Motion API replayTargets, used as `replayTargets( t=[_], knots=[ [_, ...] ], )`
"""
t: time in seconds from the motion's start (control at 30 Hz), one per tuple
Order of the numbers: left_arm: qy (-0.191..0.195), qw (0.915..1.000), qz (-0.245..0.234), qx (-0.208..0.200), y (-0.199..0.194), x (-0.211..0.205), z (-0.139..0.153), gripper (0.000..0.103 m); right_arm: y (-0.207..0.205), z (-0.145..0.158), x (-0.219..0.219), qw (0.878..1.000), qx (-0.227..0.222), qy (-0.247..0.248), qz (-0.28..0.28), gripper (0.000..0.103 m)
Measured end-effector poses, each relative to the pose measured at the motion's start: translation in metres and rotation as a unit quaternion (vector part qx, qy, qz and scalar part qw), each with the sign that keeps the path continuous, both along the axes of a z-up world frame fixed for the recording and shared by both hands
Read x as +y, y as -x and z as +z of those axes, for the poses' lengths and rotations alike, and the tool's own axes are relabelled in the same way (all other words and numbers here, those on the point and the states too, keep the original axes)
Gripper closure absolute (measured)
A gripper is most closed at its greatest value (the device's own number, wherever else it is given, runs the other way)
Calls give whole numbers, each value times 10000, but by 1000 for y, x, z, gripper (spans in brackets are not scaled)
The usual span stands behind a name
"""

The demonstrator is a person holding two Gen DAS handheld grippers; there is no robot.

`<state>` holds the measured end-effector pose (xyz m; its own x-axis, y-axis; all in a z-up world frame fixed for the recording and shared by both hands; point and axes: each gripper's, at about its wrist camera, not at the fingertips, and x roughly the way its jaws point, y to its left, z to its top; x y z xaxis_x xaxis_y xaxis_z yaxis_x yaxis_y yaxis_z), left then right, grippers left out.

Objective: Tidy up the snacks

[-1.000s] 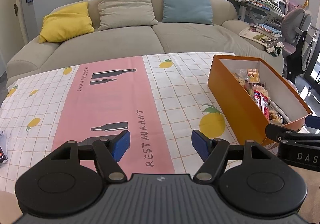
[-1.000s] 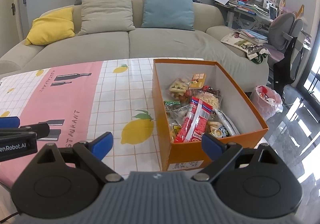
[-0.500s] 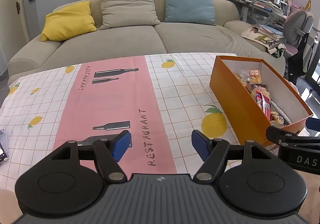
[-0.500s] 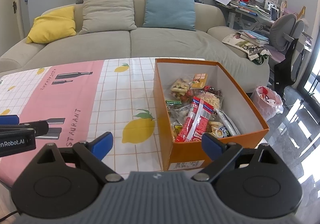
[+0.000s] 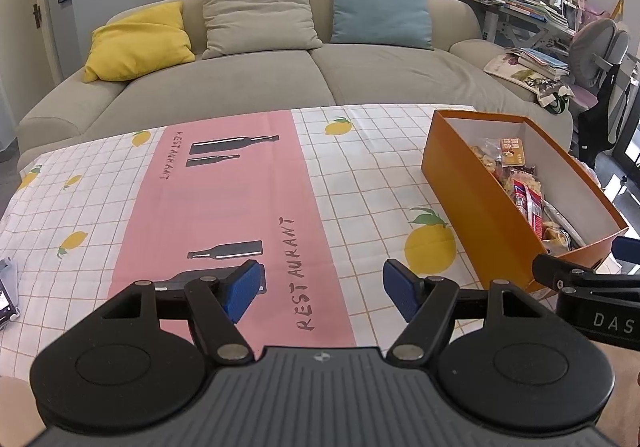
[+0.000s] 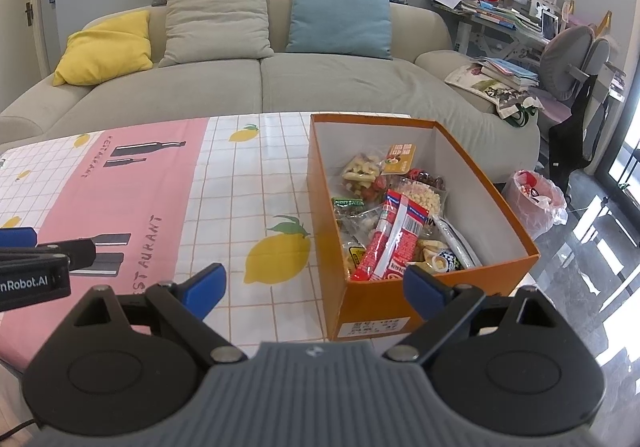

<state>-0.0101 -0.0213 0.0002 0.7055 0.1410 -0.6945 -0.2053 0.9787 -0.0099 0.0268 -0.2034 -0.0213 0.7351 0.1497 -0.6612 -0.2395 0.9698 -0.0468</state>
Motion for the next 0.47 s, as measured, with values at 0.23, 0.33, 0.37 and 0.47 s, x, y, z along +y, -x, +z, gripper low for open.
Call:
replayTargets(
  t=[0.23, 0.33, 0.37, 0.47],
  knots=[
    [-34, 10000, -29, 3, 0, 0, 0, 21, -1, 0, -1, 10000, 36, 1, 29, 10],
    [-62, 10000, -28, -25, 1, 0, 0, 21, -1, -1, -1, 10000, 39, 11, 45, 10],
    [-71, 10000, -29, -33, 1, 0, 0, 21, -1, -1, -2, 10000, 42, 8, 45, 10],
    [-68, 10000, -35, -39, 1, 0, 0, 21, -1, 0, -1, 10000, 42, 12, 35, 10]
  ],
)
